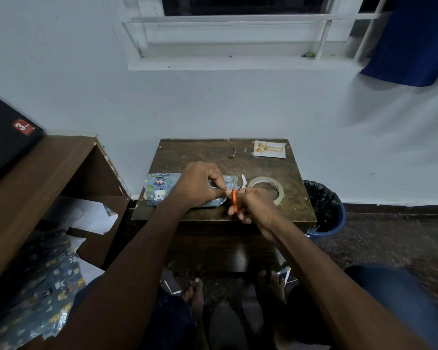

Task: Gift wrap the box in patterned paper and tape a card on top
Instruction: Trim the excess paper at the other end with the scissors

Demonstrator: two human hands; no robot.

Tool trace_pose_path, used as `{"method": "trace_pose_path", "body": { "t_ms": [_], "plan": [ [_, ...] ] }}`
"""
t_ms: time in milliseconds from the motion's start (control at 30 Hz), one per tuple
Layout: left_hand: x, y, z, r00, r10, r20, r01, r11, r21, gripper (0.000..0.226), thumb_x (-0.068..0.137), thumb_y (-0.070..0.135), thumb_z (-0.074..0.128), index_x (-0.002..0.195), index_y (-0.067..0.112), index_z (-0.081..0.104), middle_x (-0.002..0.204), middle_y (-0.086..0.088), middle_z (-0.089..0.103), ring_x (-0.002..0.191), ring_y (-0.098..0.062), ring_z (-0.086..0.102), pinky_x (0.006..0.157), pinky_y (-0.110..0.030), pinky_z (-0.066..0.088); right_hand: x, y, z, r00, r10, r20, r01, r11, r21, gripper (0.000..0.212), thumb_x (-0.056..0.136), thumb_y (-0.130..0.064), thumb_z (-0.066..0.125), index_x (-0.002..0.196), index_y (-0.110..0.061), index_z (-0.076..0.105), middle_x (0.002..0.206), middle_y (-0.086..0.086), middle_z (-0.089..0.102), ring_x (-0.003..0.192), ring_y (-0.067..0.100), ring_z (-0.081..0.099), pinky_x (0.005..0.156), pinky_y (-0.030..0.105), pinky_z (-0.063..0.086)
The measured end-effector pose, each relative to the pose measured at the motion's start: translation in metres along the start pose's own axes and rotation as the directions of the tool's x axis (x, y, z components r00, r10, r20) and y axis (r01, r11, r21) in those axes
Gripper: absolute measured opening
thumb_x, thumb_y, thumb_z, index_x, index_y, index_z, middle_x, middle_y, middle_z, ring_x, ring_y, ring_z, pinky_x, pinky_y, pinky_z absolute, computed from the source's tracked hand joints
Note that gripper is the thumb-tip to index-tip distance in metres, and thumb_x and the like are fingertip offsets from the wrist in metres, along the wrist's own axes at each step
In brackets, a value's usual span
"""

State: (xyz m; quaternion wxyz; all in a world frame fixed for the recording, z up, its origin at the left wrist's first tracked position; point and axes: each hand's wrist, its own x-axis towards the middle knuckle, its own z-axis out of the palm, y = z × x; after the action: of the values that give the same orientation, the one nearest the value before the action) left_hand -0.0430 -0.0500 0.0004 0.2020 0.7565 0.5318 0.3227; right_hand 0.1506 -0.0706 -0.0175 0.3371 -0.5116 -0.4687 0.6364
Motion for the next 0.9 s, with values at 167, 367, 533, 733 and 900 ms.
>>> {"method": "trace_pose_path", "body": {
  "t_ms": [167, 367, 533, 733, 900],
  "plan": [
    [0.0, -0.001, 0.0, 1.0, -0.015, 0.014, 0.015, 1.0, -0.001, 0.017, 0.068, 0.011, 0.098, 0.074, 0.018, 0.084, 0.081, 0.007, 0.076, 0.073, -0.006, 0.072, 0.073, -0.031, 0.061, 0.0, 0.001, -0.001, 1.0, 0.001, 0.004, -0.001, 1.0, -0.025, 0.018, 0.093, -0.021, 0.077, 0.088, -0.007, 0.067, 0.075, 0.017, 0.072, 0.047, 0.013, 0.045, 0.039, 0.02, 0.03],
    [0.0, 0.0, 0.0, 1.0, -0.014, 0.012, 0.014, 1.0, -0.003, 0.019, 0.067, 0.01, 0.099, 0.073, 0.019, 0.083, 0.08, 0.008, 0.077, 0.072, -0.005, 0.072, 0.072, -0.026, 0.059, 0.0, -0.002, 0.0, 1.0, 0.017, 0.004, -0.017, 1.0, 0.005, 0.019, 0.095, -0.02, 0.073, 0.084, -0.005, 0.07, 0.075, 0.019, 0.072, 0.046, 0.013, 0.045, 0.038, 0.02, 0.03],
    [-0.002, 0.001, 0.0, 0.998, -0.02, 0.052, 0.022, 0.999, -0.035, 0.025, 0.067, 0.005, 0.097, 0.071, 0.024, 0.082, 0.08, 0.008, 0.077, 0.071, -0.006, 0.073, 0.071, -0.021, 0.058, 0.004, -0.002, -0.002, 1.0, 0.021, -0.007, -0.02, 1.0, 0.01, 0.018, 0.095, -0.014, 0.068, 0.08, -0.009, 0.077, 0.072, 0.018, 0.071, 0.045, 0.012, 0.044, 0.037, 0.02, 0.028],
    [0.0, -0.002, 0.002, 0.998, -0.009, 0.063, 0.011, 1.0, -0.025, 0.021, 0.068, 0.008, 0.096, 0.076, 0.024, 0.084, 0.082, 0.01, 0.076, 0.074, -0.005, 0.072, 0.074, -0.026, 0.057, 0.007, 0.002, -0.002, 1.0, 0.013, -0.02, -0.013, 1.0, -0.009, 0.015, 0.093, -0.012, 0.071, 0.08, -0.01, 0.078, 0.073, 0.017, 0.072, 0.044, 0.011, 0.045, 0.036, 0.019, 0.03],
    [0.004, -0.009, -0.008, 0.996, -0.077, 0.035, 0.079, 0.996, -0.043, 0.073, 0.056, 0.03, 0.105, 0.116, 0.025, 0.063, 0.119, 0.002, 0.058, 0.106, -0.014, 0.057, 0.093, -0.035, 0.053, 0.008, -0.002, -0.005, 0.999, 0.043, -0.001, -0.043, 0.997, -0.069, 0.013, 0.089, -0.019, 0.076, 0.079, -0.012, 0.081, 0.075, 0.02, 0.074, 0.046, 0.014, 0.047, 0.039, 0.021, 0.031]
  ]
}}
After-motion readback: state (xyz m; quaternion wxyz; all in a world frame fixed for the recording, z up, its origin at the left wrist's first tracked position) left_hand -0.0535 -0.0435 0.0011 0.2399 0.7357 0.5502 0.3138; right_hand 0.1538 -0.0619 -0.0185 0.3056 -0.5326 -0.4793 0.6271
